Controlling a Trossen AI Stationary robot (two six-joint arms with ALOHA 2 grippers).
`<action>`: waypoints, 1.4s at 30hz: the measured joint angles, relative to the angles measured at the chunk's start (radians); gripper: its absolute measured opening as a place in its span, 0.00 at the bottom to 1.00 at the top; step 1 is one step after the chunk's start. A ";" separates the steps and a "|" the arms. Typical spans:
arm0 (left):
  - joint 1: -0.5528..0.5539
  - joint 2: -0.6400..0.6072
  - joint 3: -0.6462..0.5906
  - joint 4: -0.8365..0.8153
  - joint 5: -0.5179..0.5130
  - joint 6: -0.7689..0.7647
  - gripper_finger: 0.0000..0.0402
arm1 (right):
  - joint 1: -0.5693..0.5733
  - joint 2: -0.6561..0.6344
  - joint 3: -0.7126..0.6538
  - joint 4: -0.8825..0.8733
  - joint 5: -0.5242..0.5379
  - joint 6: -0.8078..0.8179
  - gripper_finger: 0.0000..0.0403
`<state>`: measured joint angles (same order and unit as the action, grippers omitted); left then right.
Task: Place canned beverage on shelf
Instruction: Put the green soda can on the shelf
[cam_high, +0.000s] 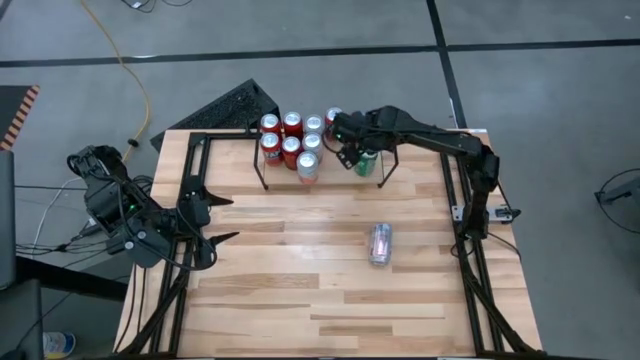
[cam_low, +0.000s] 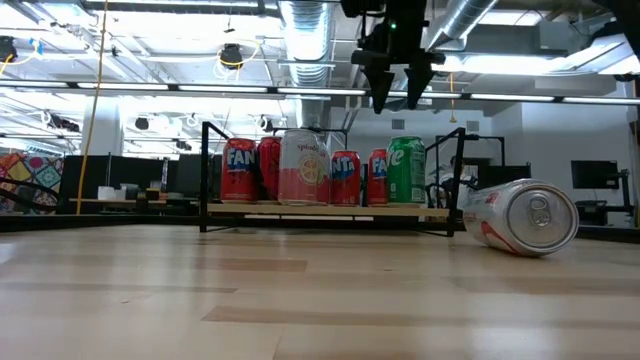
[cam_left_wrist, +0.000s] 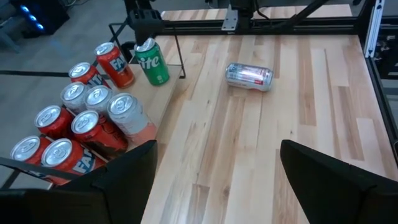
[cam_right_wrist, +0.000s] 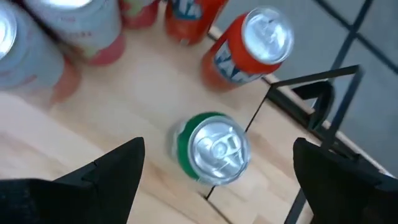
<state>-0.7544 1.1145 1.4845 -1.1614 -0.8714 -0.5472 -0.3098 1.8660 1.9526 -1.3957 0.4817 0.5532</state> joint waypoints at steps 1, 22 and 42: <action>0.000 0.000 0.000 -0.001 0.000 0.000 0.81 | -0.009 0.000 0.000 -0.002 -0.016 -0.009 0.95; 0.000 0.000 0.000 -0.035 -0.008 -0.034 0.81 | 0.026 0.023 -0.001 0.051 -0.081 -0.160 0.95; 0.000 0.000 0.000 -0.039 -0.007 -0.034 0.81 | -0.127 0.020 -0.224 0.116 -0.284 -0.125 0.94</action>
<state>-0.7540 1.1145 1.4846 -1.2000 -0.8787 -0.5808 -0.4369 1.8862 1.7283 -1.2794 0.1982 0.4277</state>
